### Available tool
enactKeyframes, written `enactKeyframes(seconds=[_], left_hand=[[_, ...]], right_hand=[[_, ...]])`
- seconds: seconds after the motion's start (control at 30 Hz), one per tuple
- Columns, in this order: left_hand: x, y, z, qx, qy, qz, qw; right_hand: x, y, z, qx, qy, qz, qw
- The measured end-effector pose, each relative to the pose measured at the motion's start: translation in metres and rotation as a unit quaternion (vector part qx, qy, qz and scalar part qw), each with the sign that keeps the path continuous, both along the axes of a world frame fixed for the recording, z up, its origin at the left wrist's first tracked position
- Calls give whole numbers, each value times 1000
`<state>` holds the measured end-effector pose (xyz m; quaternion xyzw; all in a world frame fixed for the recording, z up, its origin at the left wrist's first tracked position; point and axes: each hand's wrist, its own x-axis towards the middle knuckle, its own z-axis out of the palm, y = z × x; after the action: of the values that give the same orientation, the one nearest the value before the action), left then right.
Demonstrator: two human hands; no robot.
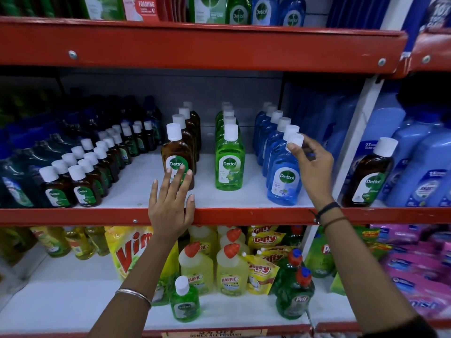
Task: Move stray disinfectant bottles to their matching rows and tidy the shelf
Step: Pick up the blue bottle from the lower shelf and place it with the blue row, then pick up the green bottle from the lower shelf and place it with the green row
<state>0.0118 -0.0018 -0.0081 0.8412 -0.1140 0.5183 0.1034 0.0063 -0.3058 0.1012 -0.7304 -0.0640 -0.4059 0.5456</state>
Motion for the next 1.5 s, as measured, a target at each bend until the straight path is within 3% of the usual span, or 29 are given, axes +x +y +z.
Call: enactKeyframes(seconds=[0.17,0.27,0.43,0.63,0.83,0.9,1.2,1.5], left_hand=[[-3,-1,3,-2,2,-3,1000],[-5,3,3,18,8,-9,1000],[-6,17,0,25,22,2,999],[-4,36,-3,24,31,12,999],[2,35,-5,21,-4,9,1000],[3,35,-7,23,-9,14,1000],[8,36,-10,27,-17,20,999],[9,37,-11,25,14,20,999]], right_hand=[[-13,4,-6,-21,3,-40,999],[-36,14,-21,-47,-46,-67,996],[-82,62,-65,-21,-69,-4,997],[-111,140,-159,-18,112,170,979],[-104,182,-235,-174,329,303,878],[-98,189,-244,-191,361,323,854],[-83,164,-224,-92,346,316,878],[-93,123,-99,-36,203,299,932]])
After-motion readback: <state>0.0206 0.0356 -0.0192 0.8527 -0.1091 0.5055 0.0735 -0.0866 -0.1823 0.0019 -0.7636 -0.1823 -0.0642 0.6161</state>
